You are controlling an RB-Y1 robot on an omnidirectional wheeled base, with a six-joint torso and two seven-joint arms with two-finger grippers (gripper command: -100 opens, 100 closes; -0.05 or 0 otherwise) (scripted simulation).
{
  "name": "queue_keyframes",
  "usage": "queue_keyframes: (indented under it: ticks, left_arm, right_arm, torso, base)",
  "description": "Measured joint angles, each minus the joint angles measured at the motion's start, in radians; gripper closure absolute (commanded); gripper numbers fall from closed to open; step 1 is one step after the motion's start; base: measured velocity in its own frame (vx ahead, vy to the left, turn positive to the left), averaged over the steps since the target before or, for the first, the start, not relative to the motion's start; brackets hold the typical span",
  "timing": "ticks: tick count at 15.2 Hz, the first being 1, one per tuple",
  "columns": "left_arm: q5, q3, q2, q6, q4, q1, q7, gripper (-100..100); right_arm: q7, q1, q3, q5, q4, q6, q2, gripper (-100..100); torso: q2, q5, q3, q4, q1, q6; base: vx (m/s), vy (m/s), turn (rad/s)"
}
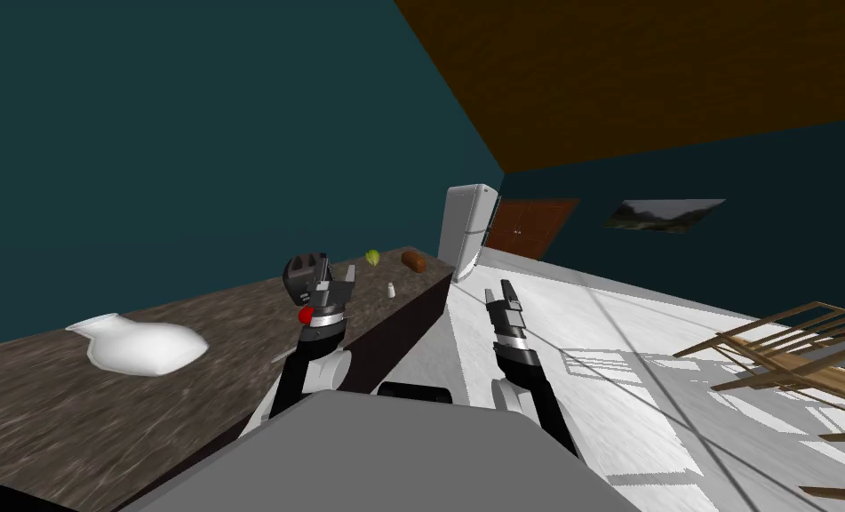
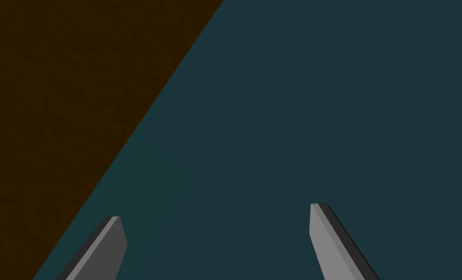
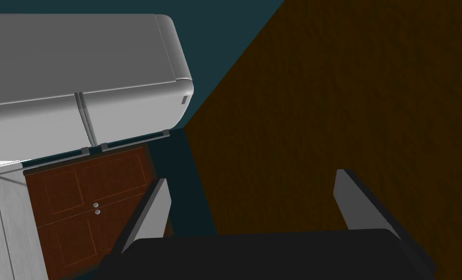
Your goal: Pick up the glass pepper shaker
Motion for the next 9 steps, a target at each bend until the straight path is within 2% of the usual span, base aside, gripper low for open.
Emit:
queue_keyframes:
  ticks: [3,5,9]
  left_arm:
    - [0.016,0.003,0.043,0.005,0.008,0.004,0.011,-100]
    - [0.039,0.008,0.075,0.009,0.021,0.009,0.029,-100]
    - [0.102,0.024,0.117,0.034,0.058,0.012,0.075,-100]
  right_arm:
    - [0.000,0.000,0.000,0.000,0.000,0.000,0.000,0]
    - [0.000,0.000,0.000,0.000,0.000,0.000,0.000,0]
    - [0.000,0.000,0.000,0.000,0.000,0.000,0.000,0]
  torso:
    - [-0.002,0.000,-0.001,0.000,-0.001,0.000]
    - [-0.004,-0.001,-0.002,-0.001,-0.003,0.000]
    - [-0.007,-0.001,-0.004,-0.001,-0.006,0.000]
  base:
    - [0.044,-0.030,0.021]
    - [0.069,-0.070,0.032]
    - [0.094,-0.082,0.040]
